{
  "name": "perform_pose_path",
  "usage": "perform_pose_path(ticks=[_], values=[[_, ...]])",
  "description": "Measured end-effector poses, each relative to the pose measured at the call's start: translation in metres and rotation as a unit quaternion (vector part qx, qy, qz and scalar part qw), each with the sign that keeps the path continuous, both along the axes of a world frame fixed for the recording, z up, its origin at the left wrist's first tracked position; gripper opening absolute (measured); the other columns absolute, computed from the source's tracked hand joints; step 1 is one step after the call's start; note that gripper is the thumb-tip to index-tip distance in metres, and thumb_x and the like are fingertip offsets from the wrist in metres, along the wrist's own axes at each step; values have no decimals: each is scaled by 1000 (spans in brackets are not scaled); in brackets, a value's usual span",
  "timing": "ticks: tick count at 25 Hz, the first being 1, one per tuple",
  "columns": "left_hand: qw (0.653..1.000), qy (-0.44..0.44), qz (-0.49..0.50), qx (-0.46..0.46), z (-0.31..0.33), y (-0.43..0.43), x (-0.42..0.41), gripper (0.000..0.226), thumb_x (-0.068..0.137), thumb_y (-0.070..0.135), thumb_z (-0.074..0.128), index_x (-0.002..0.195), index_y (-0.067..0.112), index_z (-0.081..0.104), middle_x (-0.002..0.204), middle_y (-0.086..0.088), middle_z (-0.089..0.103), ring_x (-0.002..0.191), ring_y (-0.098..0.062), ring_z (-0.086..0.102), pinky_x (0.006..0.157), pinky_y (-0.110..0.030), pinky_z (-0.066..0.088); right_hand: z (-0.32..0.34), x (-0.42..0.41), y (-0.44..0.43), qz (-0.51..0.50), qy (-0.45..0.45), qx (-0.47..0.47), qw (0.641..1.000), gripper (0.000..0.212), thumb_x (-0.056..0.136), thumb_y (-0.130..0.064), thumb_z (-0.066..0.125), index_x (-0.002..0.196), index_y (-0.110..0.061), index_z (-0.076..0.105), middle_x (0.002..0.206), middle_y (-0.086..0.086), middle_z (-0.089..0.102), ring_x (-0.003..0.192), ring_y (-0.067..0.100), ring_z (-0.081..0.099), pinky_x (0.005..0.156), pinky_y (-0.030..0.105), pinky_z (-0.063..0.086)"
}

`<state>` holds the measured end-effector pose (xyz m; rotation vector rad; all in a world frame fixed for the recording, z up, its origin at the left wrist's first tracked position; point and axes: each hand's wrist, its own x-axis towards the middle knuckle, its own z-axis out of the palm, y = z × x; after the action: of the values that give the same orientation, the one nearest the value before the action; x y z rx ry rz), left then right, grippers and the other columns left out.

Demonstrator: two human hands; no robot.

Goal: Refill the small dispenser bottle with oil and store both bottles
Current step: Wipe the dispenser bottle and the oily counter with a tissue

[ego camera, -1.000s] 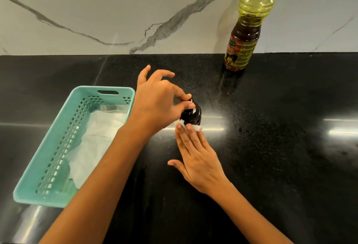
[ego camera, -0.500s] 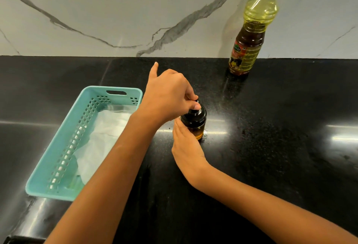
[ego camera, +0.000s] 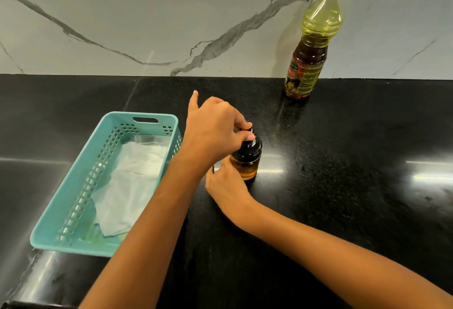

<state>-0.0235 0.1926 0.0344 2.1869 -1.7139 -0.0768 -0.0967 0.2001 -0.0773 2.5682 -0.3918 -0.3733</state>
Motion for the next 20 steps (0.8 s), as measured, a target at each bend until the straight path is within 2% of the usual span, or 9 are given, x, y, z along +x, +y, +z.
perform_pose_path(ticks=[1,3,6,8,10,12,15,18,20], values=[[1000,2,2,-2,-1,1,0,25,78,45,66,99,32,71,101,10,68,121,-10,44,116,-47,1,-5,-12,-2,25,-7,-7,1000,47,90,-6,52,132,9,39,125,23,56,117,35,53,107,44,32],[999,34,3,-23,-9,3,-1,24,78,44,66,99,32,70,98,11,69,114,-10,51,116,-49,5,-18,-35,-8,60,-67,-14,996,52,80,-15,67,126,4,52,118,23,62,113,32,59,105,39,37],[971,208,-10,-117,-36,12,-6,24,77,38,68,101,34,68,91,16,69,99,-4,61,108,-53,30,-30,-65,-19,107,-196,87,971,53,60,-17,79,109,-3,68,101,15,71,97,26,68,94,34,47],[936,314,16,-156,-54,20,-14,37,76,30,73,112,34,62,102,16,65,102,1,59,101,-37,43,-26,-83,-22,120,-282,133,943,45,61,-8,76,105,-2,69,96,14,72,91,27,69,90,36,50],[915,380,42,-132,-73,24,-19,62,70,26,78,125,31,51,118,10,60,111,-1,54,98,-20,41,-19,-100,-21,73,-357,165,917,31,72,-4,61,102,-3,69,96,13,72,90,26,69,89,37,50],[897,431,49,-88,-90,18,-25,79,61,27,85,130,23,47,123,6,57,114,-6,53,96,-18,40,-16,-120,-19,-17,-407,214,888,32,74,-1,54,103,-4,68,101,9,71,94,23,68,91,34,49],[889,444,84,-79,-107,7,-37,66,56,20,88,113,18,54,102,9,63,100,-9,59,82,-12,44,-12,-144,-17,-142,-486,273,818,35,76,-2,46,103,-6,68,101,6,71,93,22,67,88,24,44],[881,436,140,-122,-112,3,-48,56,57,14,87,104,16,56,93,10,62,88,-7,58,71,-3,42,-5,-157,-18,-258,-529,330,738,36,84,4,51,115,-10,65,113,2,68,101,16,63,91,15,40],[877,430,162,-143,-111,4,-51,49,57,13,86,97,17,59,86,10,63,83,-7,58,67,-1,41,2,-162,-19,-308,-561,367,676,34,87,2,53,117,-12,63,111,-1,66,90,7,60,83,9,41]])
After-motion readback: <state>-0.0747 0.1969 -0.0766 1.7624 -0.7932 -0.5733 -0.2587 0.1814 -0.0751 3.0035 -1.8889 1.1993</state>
